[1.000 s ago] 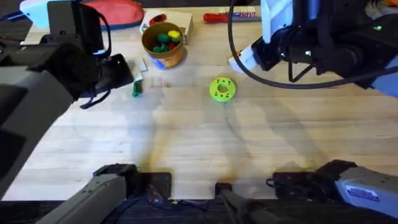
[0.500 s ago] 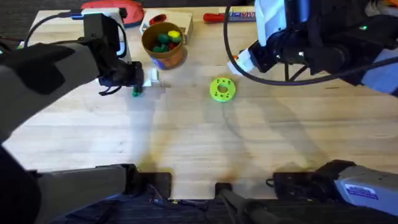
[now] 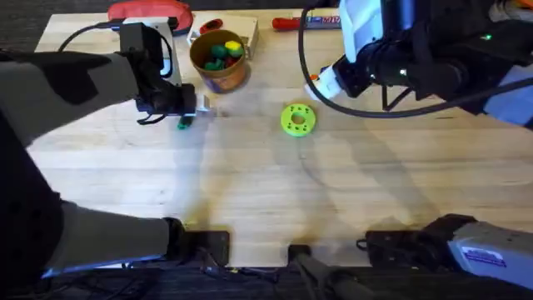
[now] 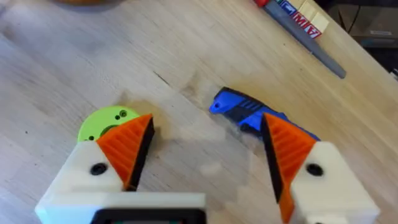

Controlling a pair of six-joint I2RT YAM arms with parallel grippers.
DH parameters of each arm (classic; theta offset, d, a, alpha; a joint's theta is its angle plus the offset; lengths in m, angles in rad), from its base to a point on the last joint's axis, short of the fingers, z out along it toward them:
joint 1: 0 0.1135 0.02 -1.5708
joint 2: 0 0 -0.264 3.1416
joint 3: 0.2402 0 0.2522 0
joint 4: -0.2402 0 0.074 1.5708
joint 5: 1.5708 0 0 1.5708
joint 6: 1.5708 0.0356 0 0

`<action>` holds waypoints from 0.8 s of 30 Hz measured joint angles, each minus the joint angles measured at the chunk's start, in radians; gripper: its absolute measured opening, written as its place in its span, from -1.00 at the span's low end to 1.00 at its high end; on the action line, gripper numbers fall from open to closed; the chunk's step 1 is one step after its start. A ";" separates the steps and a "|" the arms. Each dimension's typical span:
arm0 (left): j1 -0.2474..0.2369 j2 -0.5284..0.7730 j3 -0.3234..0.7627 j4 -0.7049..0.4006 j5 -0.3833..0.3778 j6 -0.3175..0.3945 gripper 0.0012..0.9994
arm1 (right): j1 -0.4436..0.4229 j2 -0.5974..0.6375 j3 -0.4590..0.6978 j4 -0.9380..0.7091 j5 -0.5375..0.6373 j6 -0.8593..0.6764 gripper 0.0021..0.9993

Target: Pick up the gripper from the table and insert it into the empty holder that is missing its gripper. Then pick up a screw, insert it into the mounting hole, and use the screwdriver to tighten it. Finally, clean up the table by picking up the vegetable and placing it into the bucket.

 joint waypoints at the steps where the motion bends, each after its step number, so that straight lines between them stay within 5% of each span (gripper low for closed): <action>1: 0.000 0.003 0.001 0.003 0.008 -0.002 -0.19 | 0.000 0.000 0.000 0.000 0.000 -0.002 0.98; 4: -0.001 0.003 0.013 0.001 0.030 0.001 -0.92 | 0.000 0.000 0.000 0.000 0.000 -0.003 0.98; 5: -0.001 0.003 0.016 0.001 0.032 0.003 -0.96 | 0.000 0.000 0.000 0.000 0.000 -0.003 0.98; 16: 0.002 -0.015 0.047 -0.151 -0.023 0.004 -0.95 | 0.000 0.000 0.000 0.000 0.000 -0.003 0.98; 24: 0.005 -0.171 0.129 -0.270 -0.085 0.004 -0.95 | 0.000 0.000 0.000 0.000 0.000 -0.003 0.98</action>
